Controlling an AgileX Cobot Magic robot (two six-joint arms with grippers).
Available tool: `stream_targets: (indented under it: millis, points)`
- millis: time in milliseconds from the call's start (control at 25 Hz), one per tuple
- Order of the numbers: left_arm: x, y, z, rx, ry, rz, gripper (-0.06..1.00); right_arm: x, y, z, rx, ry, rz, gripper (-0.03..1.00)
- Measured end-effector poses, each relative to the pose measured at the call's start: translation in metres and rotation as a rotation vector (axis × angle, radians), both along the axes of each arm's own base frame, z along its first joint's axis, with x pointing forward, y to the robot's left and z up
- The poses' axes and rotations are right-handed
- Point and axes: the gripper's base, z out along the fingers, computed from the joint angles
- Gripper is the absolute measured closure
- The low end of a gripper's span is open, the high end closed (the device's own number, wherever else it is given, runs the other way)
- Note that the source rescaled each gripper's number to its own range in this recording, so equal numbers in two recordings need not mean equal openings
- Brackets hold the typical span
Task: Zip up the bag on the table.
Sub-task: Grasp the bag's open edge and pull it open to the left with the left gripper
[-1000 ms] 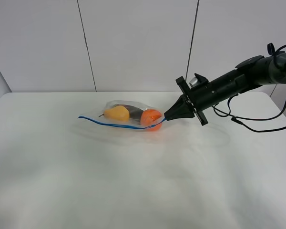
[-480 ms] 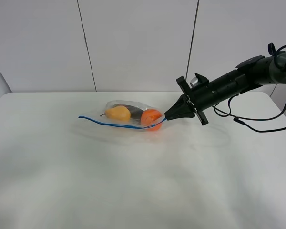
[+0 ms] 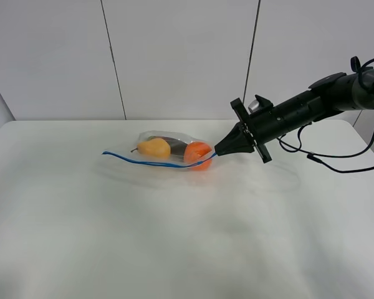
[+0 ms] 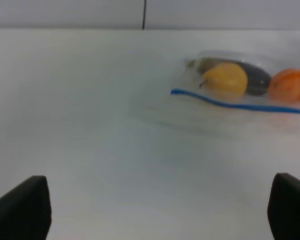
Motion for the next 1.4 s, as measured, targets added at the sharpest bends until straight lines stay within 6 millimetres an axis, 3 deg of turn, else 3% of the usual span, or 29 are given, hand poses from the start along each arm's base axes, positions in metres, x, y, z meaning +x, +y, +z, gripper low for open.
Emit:
stream_targets:
  millis: [80,200,320,440,560,800,1200,1400]
  points:
    - [0.029,-0.001,0.014,0.045,0.013,-0.033,-0.05,0.000,0.000,0.000,0.000,-0.001,0.001,0.97]
    - [0.076,0.000,0.019,0.179,0.038,-0.109,-0.05,0.000,0.000,0.000,0.000,-0.001,0.001,0.97]
    - [0.119,0.000,0.004,0.367,0.065,-0.224,-0.05,0.000,0.000,0.000,0.000,-0.001,0.001,0.97]
    - [0.148,-0.002,-0.014,0.523,0.082,-0.367,-0.05,0.000,0.000,0.000,0.000,-0.001,0.001,0.97]
    - [0.168,-0.008,-0.025,0.572,0.041,-0.477,-0.05,0.000,0.000,0.000,0.000,-0.001,0.001,0.97]
    - [0.191,-0.044,-0.040,0.592,-0.092,-0.613,-0.05,0.000,0.000,0.000,0.001,-0.001,0.000,0.97]
    - [0.200,-0.154,-0.099,0.514,-0.097,-0.806,-0.05,0.000,0.000,0.000,0.001,-0.002,-0.002,0.97]
    - [0.202,-0.199,-0.137,0.534,-0.094,-0.856,-0.05,0.000,0.000,0.000,0.000,-0.003,-0.003,0.97]
